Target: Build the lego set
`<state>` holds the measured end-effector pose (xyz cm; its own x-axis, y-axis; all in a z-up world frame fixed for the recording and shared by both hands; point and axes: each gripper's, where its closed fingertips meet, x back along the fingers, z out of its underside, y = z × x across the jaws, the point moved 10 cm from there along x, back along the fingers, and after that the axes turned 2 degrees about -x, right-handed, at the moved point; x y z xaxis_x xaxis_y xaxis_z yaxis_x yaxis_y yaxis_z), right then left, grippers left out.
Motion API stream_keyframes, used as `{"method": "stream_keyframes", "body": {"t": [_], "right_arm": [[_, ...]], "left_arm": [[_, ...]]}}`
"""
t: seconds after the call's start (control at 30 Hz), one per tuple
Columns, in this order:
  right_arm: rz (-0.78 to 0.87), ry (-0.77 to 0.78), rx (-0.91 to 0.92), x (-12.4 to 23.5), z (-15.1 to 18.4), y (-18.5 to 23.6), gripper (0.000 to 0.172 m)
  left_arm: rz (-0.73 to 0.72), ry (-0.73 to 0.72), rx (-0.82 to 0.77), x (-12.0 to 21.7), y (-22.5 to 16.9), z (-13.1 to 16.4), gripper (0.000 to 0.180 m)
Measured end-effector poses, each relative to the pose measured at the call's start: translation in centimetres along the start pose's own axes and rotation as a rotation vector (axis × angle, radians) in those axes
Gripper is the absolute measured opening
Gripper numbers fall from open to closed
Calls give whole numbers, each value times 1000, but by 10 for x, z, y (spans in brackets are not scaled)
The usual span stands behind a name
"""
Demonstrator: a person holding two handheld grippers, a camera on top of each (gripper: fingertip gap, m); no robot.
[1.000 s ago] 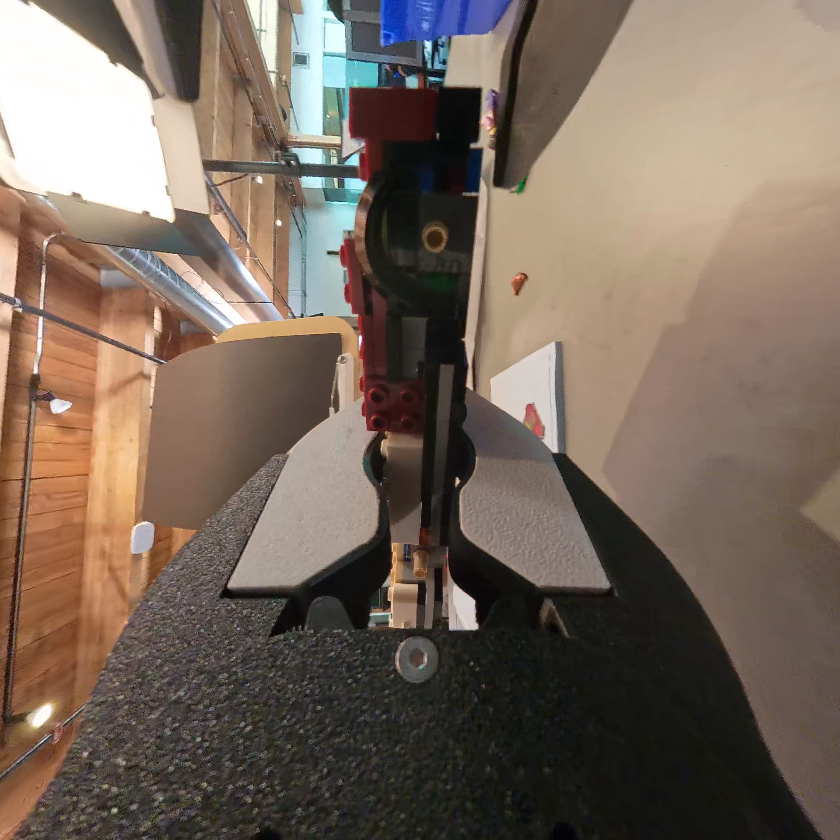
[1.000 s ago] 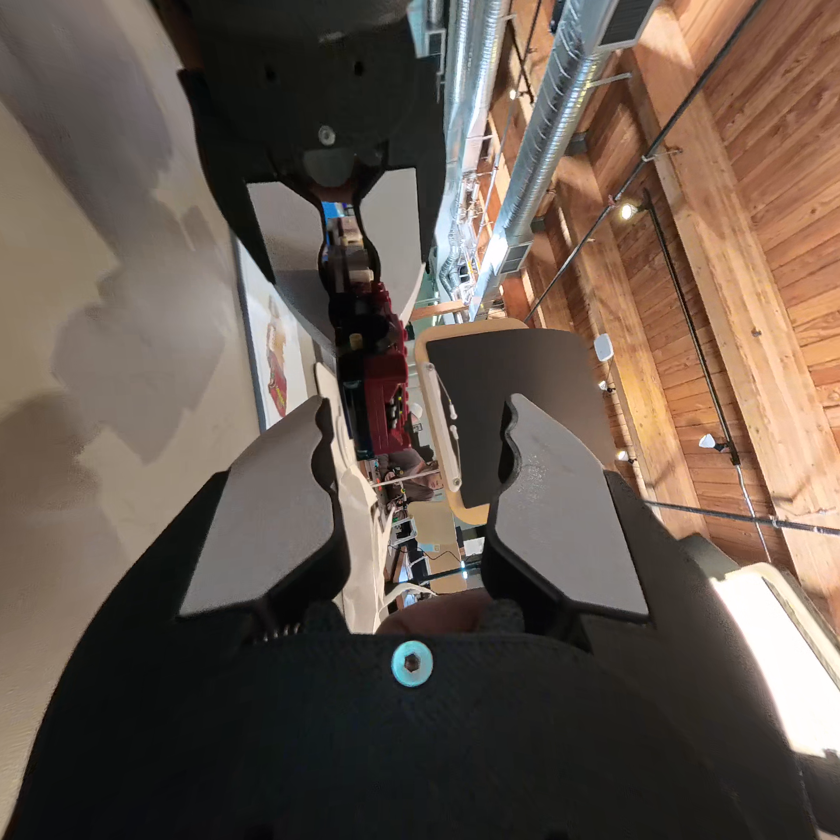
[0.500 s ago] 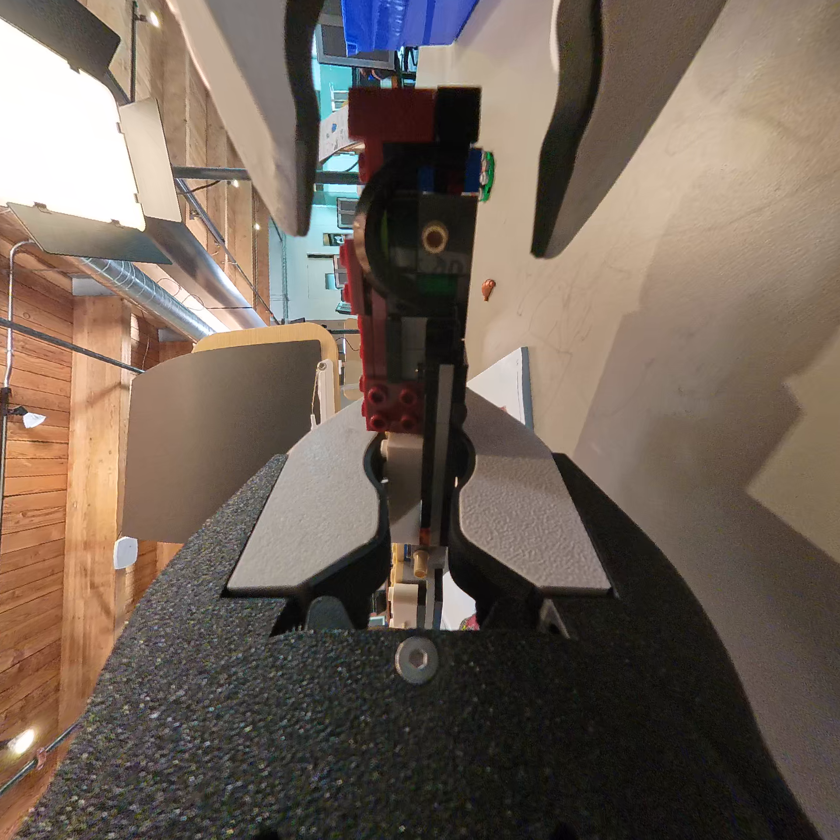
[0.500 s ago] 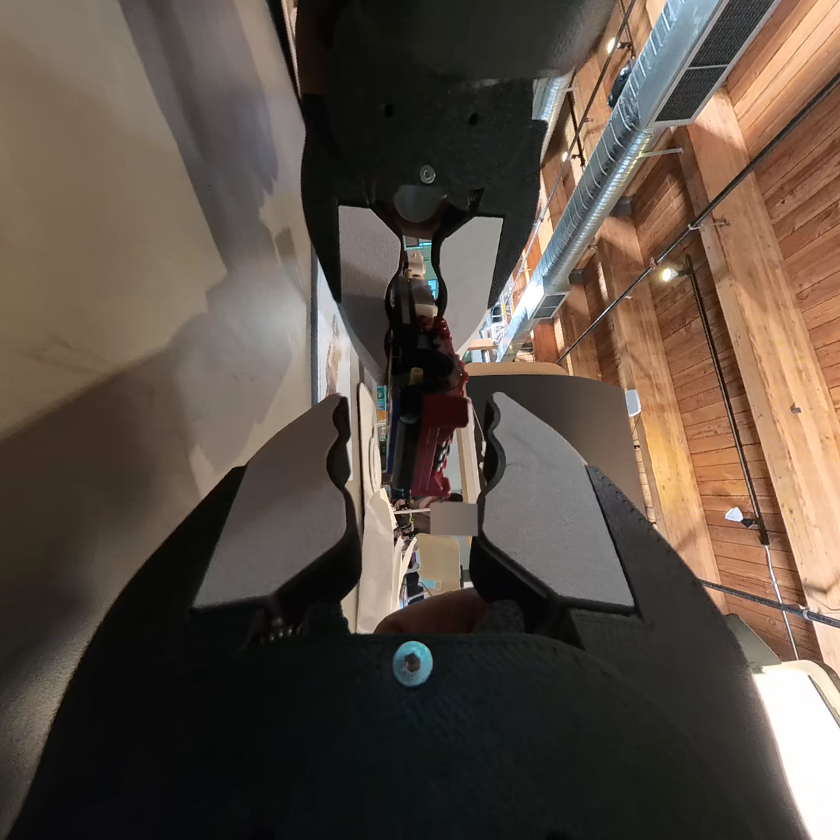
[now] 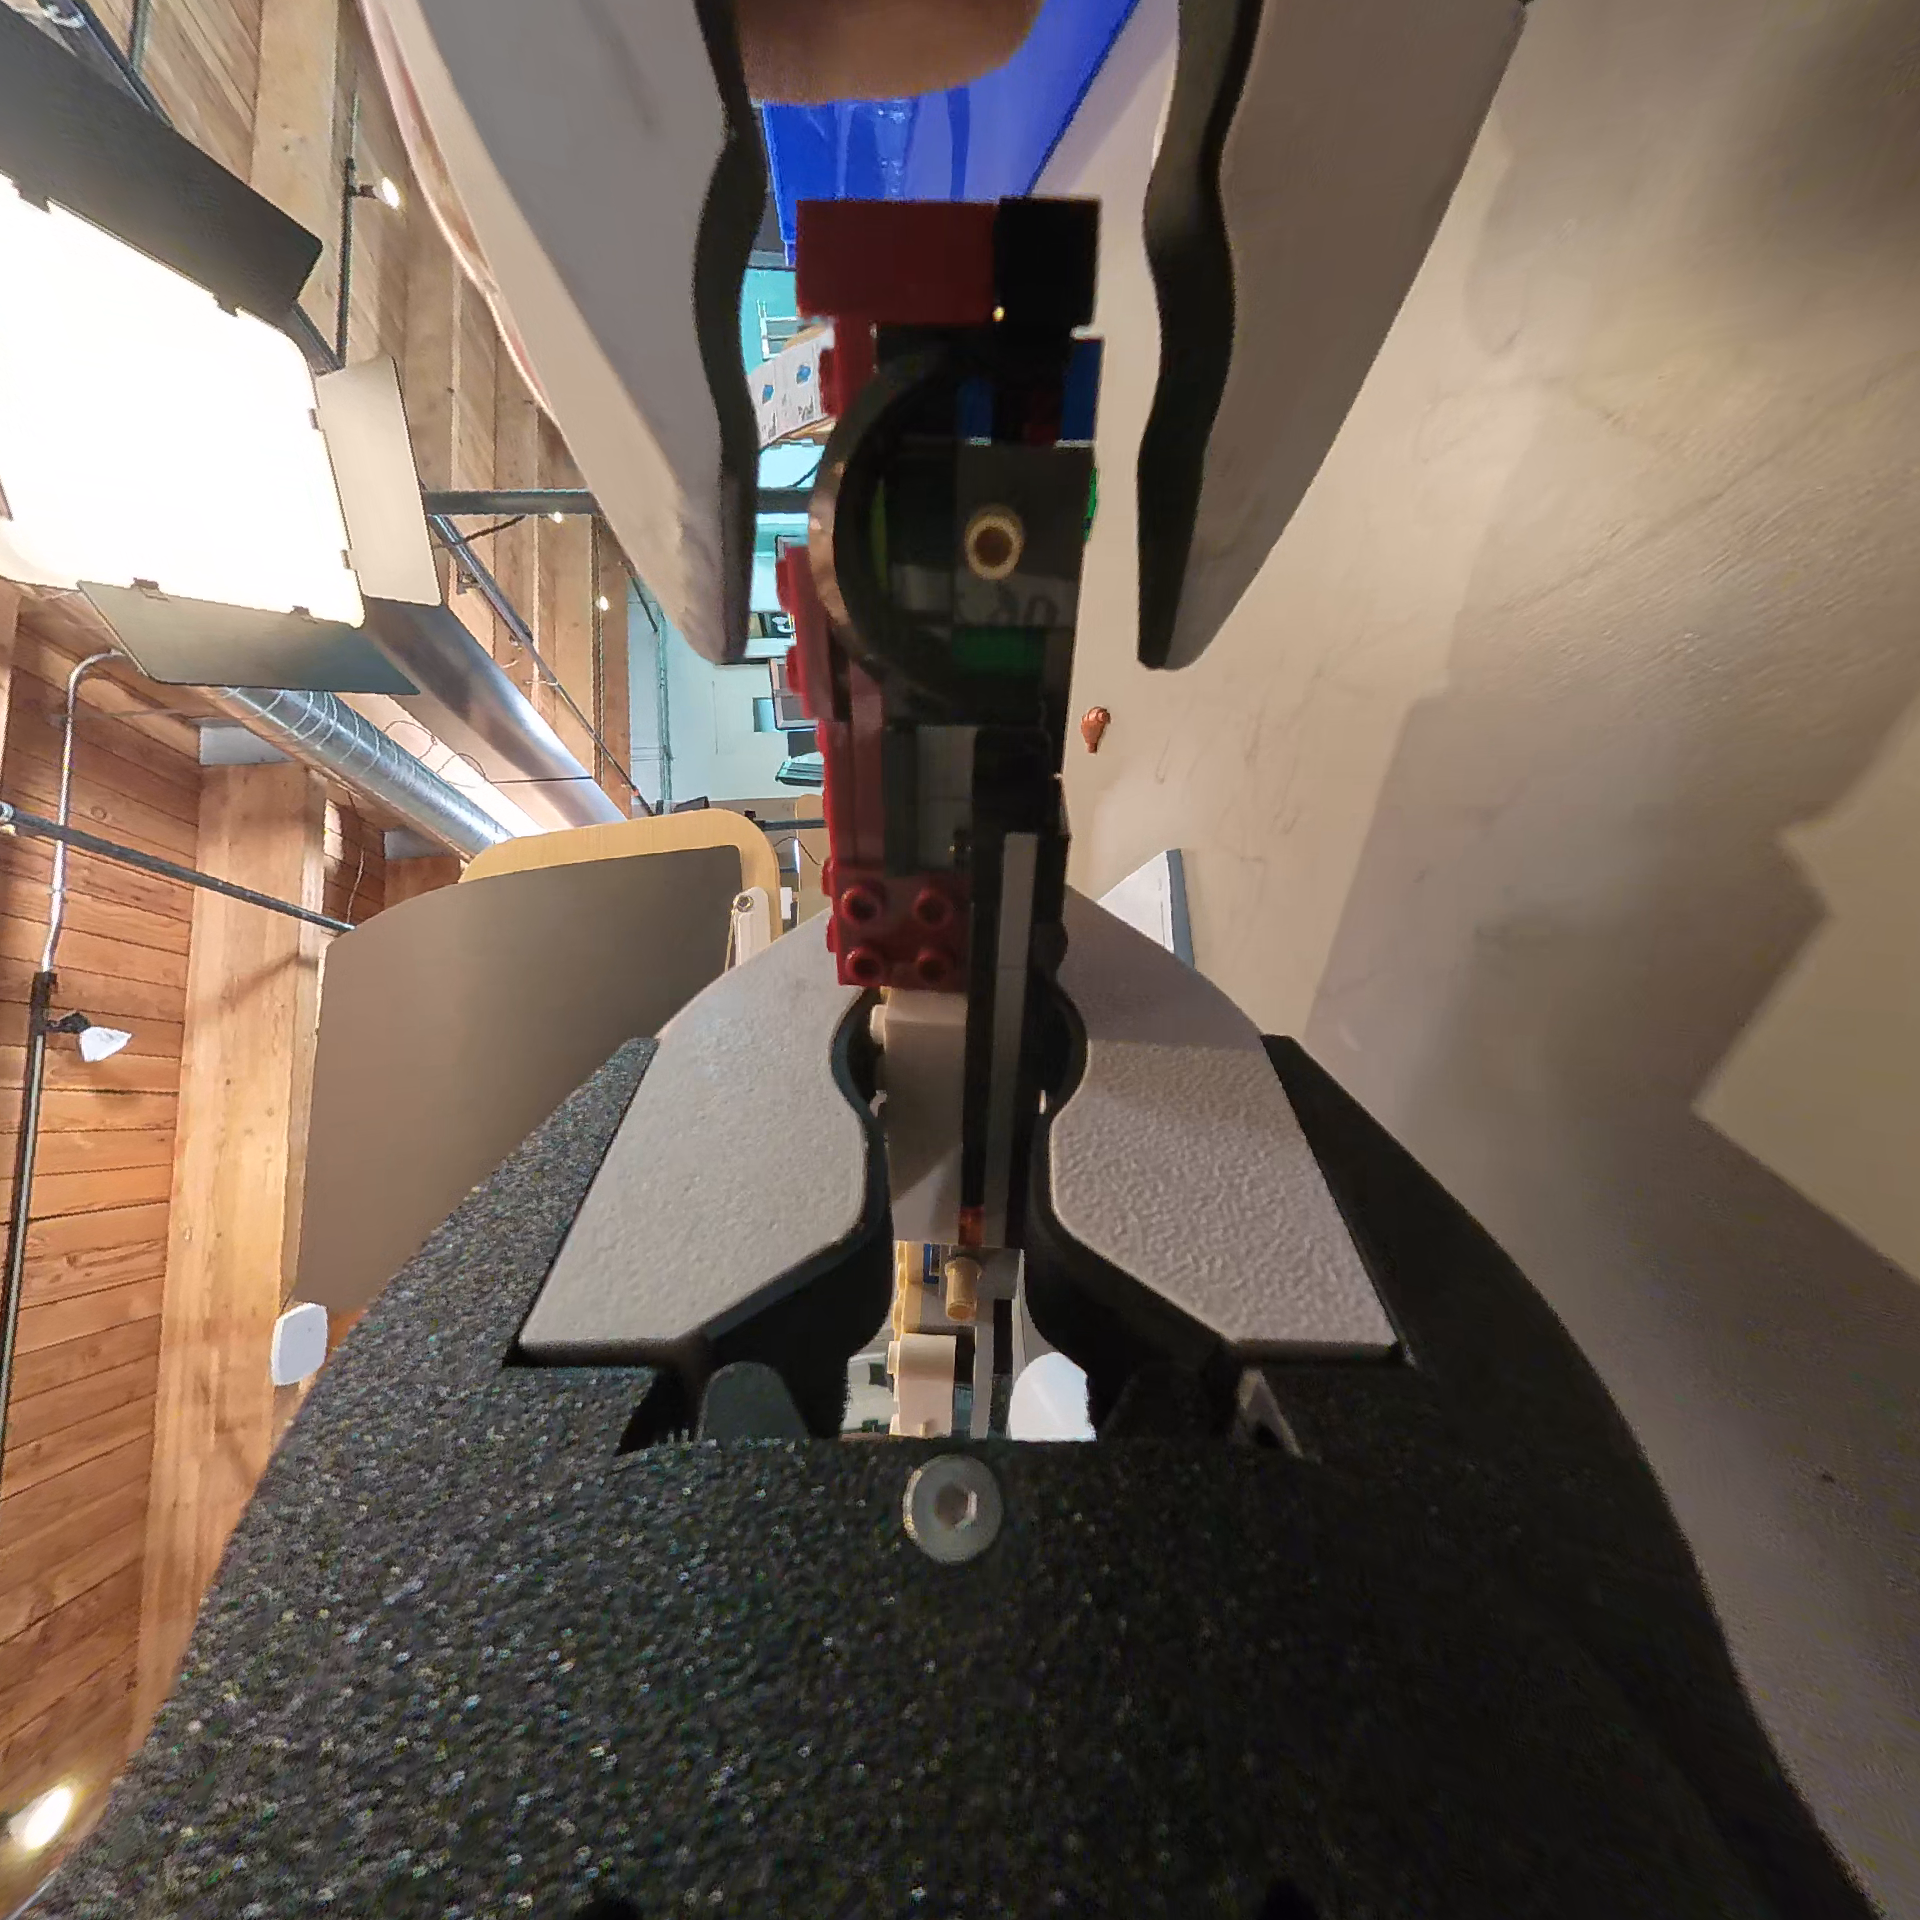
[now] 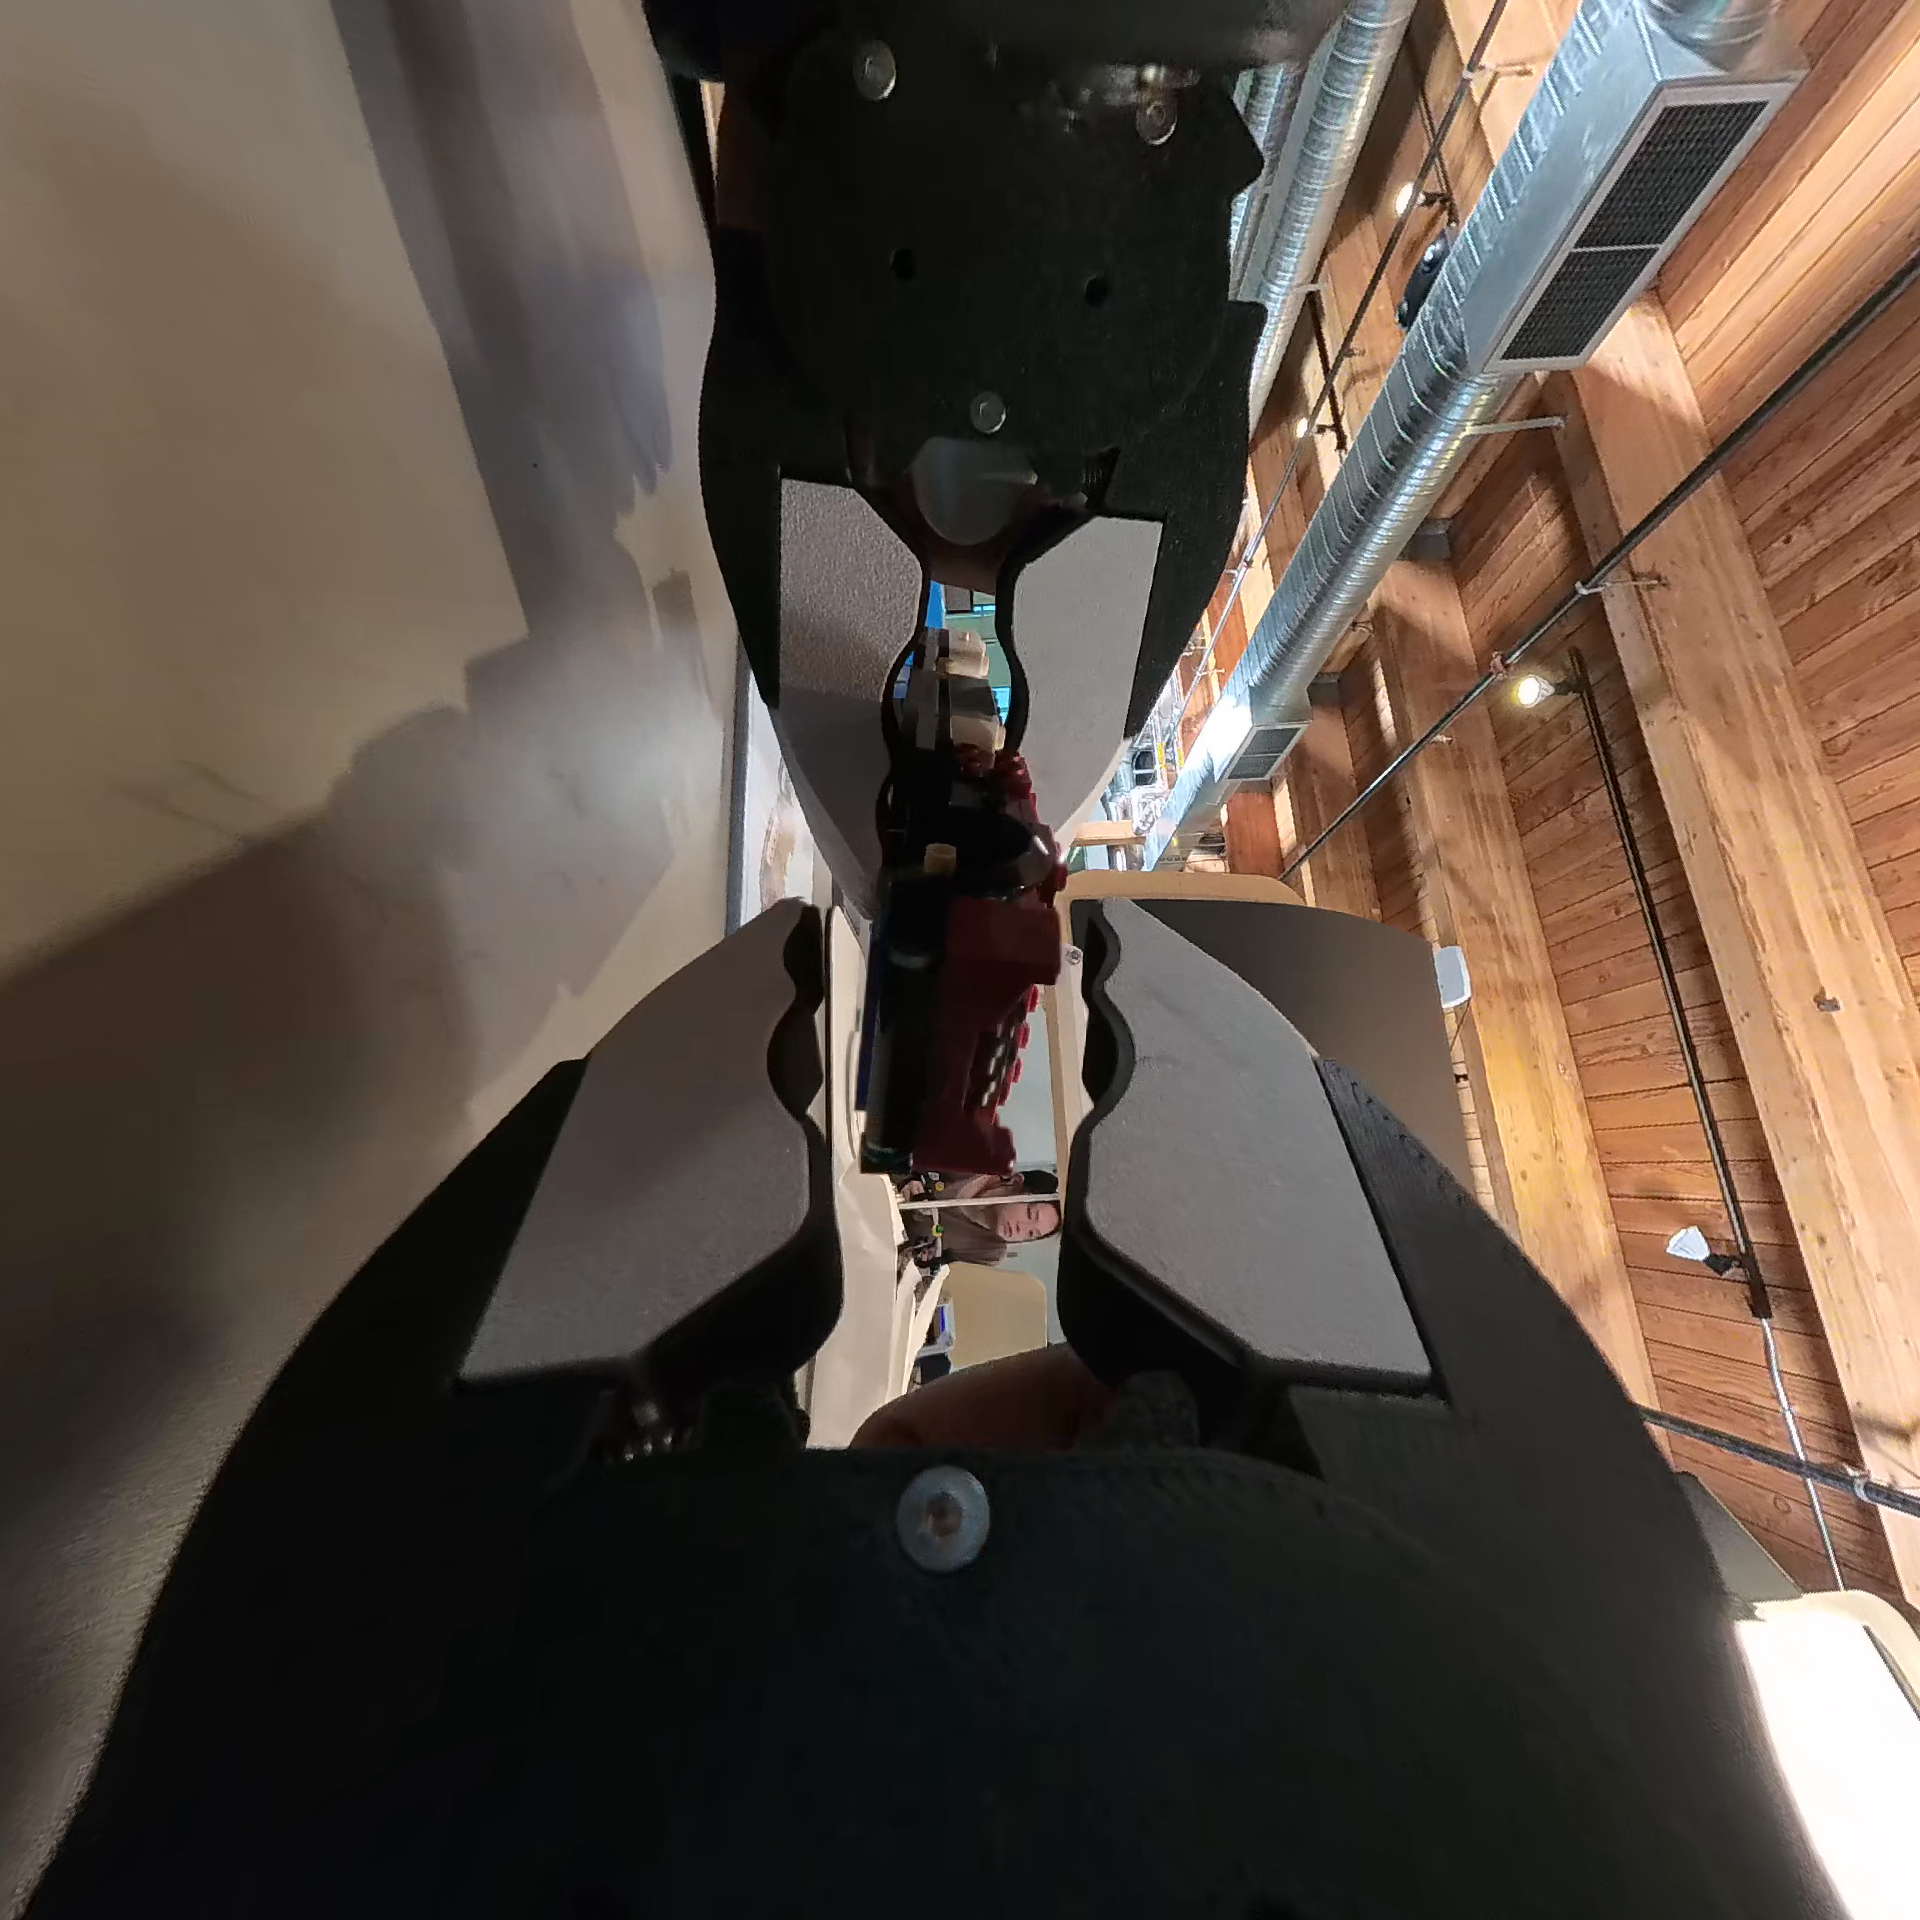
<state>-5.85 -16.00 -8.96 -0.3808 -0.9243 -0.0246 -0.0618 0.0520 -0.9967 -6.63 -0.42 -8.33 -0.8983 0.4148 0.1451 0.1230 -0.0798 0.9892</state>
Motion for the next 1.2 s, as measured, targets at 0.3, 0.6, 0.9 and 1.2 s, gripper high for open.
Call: {"method": "stream_keyframes", "body": {"t": [0.3, 0.6, 0.9, 1.2], "right_arm": [[-39, 0, 6, 1, -1, 1, 47], [-30, 6, 14, 1, -2, 1, 48], [3, 11, 28, 1, -1, -1, 39], [-2, -2, -3, 1, -2, -5, 37]], "left_arm": [[-5, -42, -42, 3, 0, -4, 25], [-14, -53, -34, 2, 1, -7, 25], [-20, -66, -27, 2, 2, -10, 25], [-30, -76, -5, 2, 4, -11, 25]]}}
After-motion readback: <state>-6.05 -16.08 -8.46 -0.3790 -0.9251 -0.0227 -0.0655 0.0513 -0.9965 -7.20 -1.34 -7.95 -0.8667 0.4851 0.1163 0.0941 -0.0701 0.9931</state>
